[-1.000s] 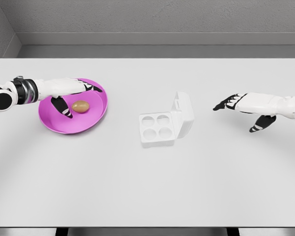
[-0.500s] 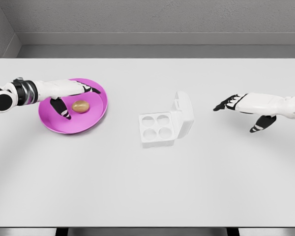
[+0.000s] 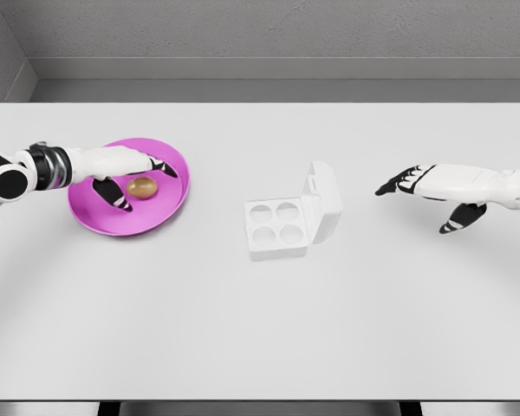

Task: Pack egg into the box and close the box lid

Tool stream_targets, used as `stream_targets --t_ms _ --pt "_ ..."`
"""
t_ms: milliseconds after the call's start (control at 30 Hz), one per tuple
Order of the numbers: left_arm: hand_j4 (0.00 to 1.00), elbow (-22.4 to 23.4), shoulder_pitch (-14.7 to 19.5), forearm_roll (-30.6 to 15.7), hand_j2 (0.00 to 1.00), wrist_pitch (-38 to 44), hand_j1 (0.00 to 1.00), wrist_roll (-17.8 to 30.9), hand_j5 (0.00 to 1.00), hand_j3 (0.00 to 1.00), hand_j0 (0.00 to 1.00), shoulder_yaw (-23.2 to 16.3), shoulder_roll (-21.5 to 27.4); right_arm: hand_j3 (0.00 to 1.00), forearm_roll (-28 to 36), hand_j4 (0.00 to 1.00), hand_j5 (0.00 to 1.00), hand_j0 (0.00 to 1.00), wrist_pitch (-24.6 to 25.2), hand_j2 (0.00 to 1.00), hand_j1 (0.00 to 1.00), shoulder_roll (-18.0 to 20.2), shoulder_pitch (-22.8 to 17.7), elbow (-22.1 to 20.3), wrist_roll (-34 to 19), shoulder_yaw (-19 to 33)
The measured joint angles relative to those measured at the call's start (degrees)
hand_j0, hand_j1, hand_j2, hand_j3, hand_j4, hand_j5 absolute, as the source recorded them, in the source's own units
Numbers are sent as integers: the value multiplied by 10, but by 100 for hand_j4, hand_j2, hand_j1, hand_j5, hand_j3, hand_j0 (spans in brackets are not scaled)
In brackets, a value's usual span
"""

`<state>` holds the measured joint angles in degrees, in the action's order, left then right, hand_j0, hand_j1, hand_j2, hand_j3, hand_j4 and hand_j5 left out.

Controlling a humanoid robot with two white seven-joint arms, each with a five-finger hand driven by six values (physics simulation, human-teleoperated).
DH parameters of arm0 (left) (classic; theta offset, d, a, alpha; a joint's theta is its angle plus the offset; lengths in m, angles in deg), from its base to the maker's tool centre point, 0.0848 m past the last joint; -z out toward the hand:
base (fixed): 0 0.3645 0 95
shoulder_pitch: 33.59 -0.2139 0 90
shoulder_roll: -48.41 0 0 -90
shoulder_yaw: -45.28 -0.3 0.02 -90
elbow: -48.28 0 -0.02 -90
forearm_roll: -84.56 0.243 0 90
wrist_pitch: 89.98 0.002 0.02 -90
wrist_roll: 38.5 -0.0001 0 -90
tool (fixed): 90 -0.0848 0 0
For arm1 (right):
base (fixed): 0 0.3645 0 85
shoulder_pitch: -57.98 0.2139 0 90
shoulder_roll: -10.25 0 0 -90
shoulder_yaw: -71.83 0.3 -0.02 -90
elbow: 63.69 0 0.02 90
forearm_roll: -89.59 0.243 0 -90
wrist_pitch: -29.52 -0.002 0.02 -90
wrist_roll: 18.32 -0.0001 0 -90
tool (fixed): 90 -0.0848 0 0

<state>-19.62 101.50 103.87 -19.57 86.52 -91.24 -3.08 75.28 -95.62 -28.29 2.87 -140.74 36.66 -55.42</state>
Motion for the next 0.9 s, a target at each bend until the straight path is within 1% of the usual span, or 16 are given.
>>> stream_targets --t_ms 67,133,233,300,333,500,600,800,900 --pt "78 0 0 0 78 0 78 0 78 78 78 0 0 100 0 100 100 100 0 100 100 1 0 0 0 -1" --pt "70 1 0 -1 70 0 70 0 70 70 70 0 0 100 0 100 100 100 0 100 100 1 0 0 0 -1" --pt "63 1 0 -4 63 -1 63 0 63 63 63 0 0 100 0 100 100 100 0 100 100 1 0 -1 0 -2" --pt "62 1 0 -5 62 -1 62 0 62 62 62 0 0 100 0 100 100 100 0 100 100 2 3 -1 0 -2" --pt "60 1 0 -6 60 -2 60 0 60 60 60 0 0 100 0 100 100 100 0 100 100 2 3 -3 0 -3" --pt "59 1 -1 -8 59 -2 59 0 59 59 59 -1 0 100 0 100 100 100 0 100 100 2 1 -10 0 2" --pt "54 1 -1 -9 54 -2 54 0 54 54 54 0 0 100 1 100 100 100 0 100 100 1 -2 -6 0 14" --pt "50 1 -2 -15 50 -3 50 0 50 50 50 -1 0 100 2 100 100 100 0 100 100 4 -1 -3 0 20" --pt "46 1 -2 -16 46 -3 46 0 46 46 46 -2 -1 100 2 100 100 100 0 100 100 5 0 -3 0 22"
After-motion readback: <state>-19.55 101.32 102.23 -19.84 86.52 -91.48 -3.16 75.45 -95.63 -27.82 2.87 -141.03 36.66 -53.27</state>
